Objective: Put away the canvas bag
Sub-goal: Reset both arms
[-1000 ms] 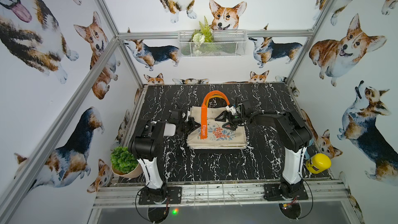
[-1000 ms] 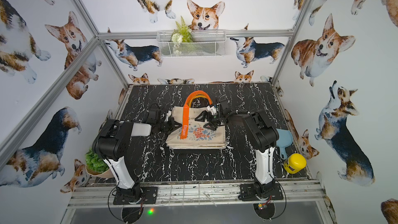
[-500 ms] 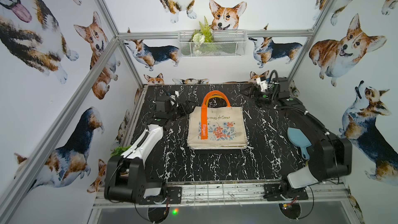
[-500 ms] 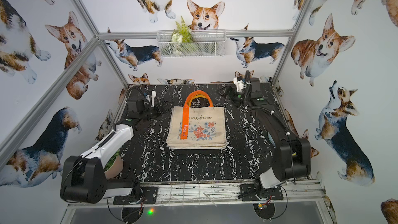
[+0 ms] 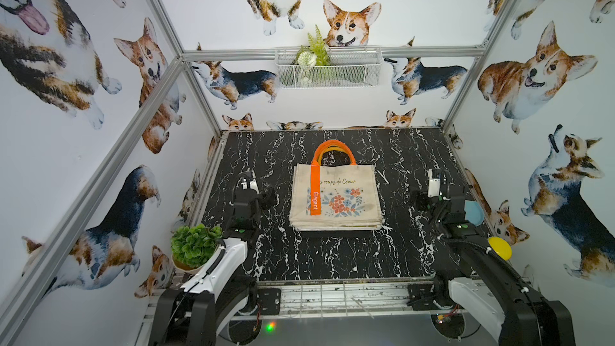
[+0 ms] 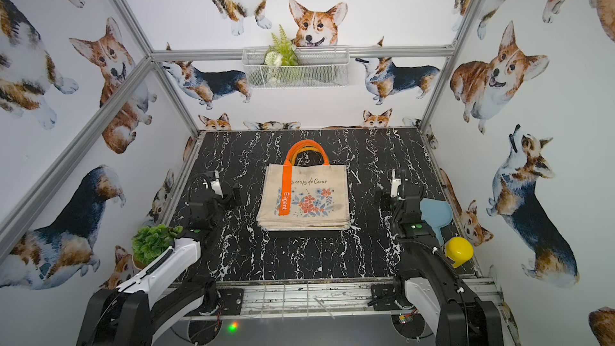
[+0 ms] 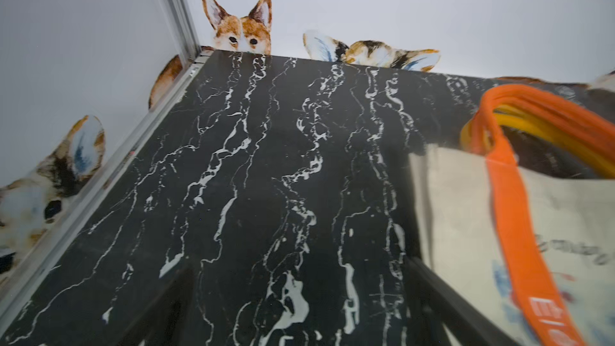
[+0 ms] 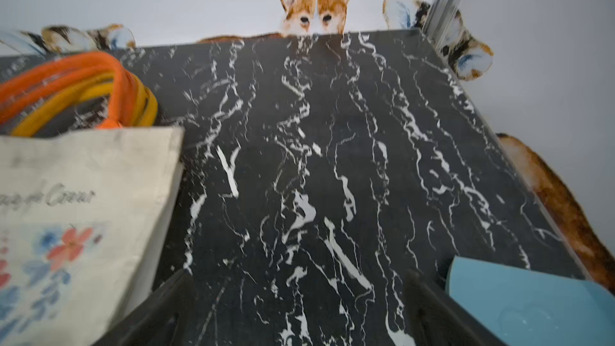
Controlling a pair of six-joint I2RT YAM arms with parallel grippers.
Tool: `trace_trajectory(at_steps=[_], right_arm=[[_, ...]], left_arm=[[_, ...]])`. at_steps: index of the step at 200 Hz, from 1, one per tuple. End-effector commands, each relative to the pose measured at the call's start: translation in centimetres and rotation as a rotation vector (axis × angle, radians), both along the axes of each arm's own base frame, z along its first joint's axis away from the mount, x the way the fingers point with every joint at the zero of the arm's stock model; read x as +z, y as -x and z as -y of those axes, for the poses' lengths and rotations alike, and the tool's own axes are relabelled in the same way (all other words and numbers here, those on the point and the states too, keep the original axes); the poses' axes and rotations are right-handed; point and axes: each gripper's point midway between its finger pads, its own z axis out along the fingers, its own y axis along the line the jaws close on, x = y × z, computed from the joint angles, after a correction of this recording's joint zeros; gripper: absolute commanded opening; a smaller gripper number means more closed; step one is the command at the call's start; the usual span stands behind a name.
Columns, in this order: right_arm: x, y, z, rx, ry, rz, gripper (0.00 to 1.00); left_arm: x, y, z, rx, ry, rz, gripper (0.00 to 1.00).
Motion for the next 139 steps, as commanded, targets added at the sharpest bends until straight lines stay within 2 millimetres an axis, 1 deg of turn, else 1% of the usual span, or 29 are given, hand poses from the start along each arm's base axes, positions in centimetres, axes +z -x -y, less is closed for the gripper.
trace_trajectory(at_steps=[1, 13, 15, 23, 44, 55, 58, 61, 62, 64, 65, 69, 76, 77, 83, 88, 93, 97, 100, 104, 113, 120, 128, 139], right_arm=[[4.2, -2.8, 1.1, -0.061, 0.025, 0.275, 0.99], [3.1, -3.3, 1.7, -0.082, 0.055, 0.264, 0.99], [2.5, -3.4, 1.8, -0.083, 0.059, 0.255, 0.99], [1.5, -3.8, 2.2, -0.097, 0.044, 0.253, 0.99], [-1.2, -4.0, 2.0, -0.072, 0.026, 0.249, 0.99], [-1.2, -4.5, 1.8, -0.063, 0.024, 0.302, 0.99], [-1.3, -4.5, 1.8, -0.062, 0.026, 0.296, 0.99], [-1.6, -4.5, 1.8, -0.060, 0.024, 0.273, 0.99], [-1.4, -4.5, 1.9, -0.063, 0.022, 0.273, 0.99], [-1.8, -4.6, 1.9, -0.063, 0.021, 0.248, 0.99], [-1.5, -4.6, 1.9, -0.063, 0.021, 0.245, 0.99], [-2.1, -4.7, 1.9, -0.059, 0.021, 0.189, 0.99], [-2.2, -5.3, 1.9, -0.052, 0.006, 0.148, 0.99], [-2.6, -5.3, 2.0, -0.054, 0.006, 0.137, 0.99], [-2.4, -6.1, 1.9, -0.048, 0.000, 0.163, 0.99], [-2.3, -6.4, 1.9, -0.048, -0.001, 0.169, 0.99], [-2.3, -6.6, 2.0, -0.052, -0.002, 0.142, 0.99], [-2.8, -6.4, 2.1, -0.057, -0.001, 0.084, 0.99], [-3.1, -6.3, 2.2, -0.057, -0.004, 0.066, 0.99], [-3.1, -6.4, 2.2, -0.053, -0.013, 0.084, 0.99], [-2.6, -6.7, 2.3, -0.062, -0.015, 0.137, 0.99], [-2.5, -6.6, 2.4, -0.063, -0.011, 0.115, 0.99], [-3.1, -6.4, 2.3, -0.062, -0.011, 0.071, 0.99], [-2.7, -6.6, 2.3, -0.062, -0.013, 0.127, 0.99]], left_arm=[[3.3, -1.3, -0.9, 0.010, -0.128, 0.223, 1.00], [1.7, -1.6, -1.7, 0.066, -0.104, 0.175, 1.00], [1.5, -1.6, -1.8, 0.070, -0.102, 0.171, 1.00], [1.2, -1.8, -2.0, 0.072, -0.095, 0.182, 1.00], [-0.4, -2.4, -2.5, 0.080, -0.043, 0.218, 1.00], [-2.0, -2.7, -2.7, 0.086, -0.034, 0.204, 1.00], [-1.9, -2.9, -2.9, 0.088, -0.040, 0.219, 1.00], [-1.9, -3.1, -2.9, 0.083, -0.038, 0.229, 1.00], [-1.9, -3.1, -3.0, 0.082, -0.036, 0.229, 1.00], [-2.0, -3.0, -2.8, 0.068, -0.029, 0.226, 1.00], [-2.0, -3.0, -2.8, 0.062, -0.026, 0.224, 1.00], [-2.3, -2.9, -2.6, 0.042, -0.006, 0.202, 1.00], [-2.7, -3.5, -2.2, 0.017, -0.001, 0.153, 1.00], [-2.8, -3.7, -2.1, 0.010, -0.001, 0.148, 1.00], [-2.8, -4.9, -1.3, -0.044, -0.007, 0.119, 1.00], [-3.4, -5.6, -0.3, -0.109, -0.006, 0.073, 1.00], [-3.8, -6.1, 0.8, -0.178, -0.004, 0.020, 1.00], [-3.9, -6.3, 1.2, -0.195, -0.007, -0.001, 1.00], [-3.8, -6.3, 1.2, -0.192, -0.009, 0.010, 1.00], [-3.6, -6.2, 1.0, -0.181, -0.005, 0.032, 1.00], [-3.8, -6.2, 0.3, -0.136, -0.003, 0.018, 1.00], [-3.8, -6.4, 0.4, -0.139, -0.015, 0.015, 1.00], [-3.8, -6.4, 0.4, -0.136, -0.020, 0.009, 1.00], [-3.8, -6.3, 0.5, -0.138, -0.023, 0.014, 1.00]])
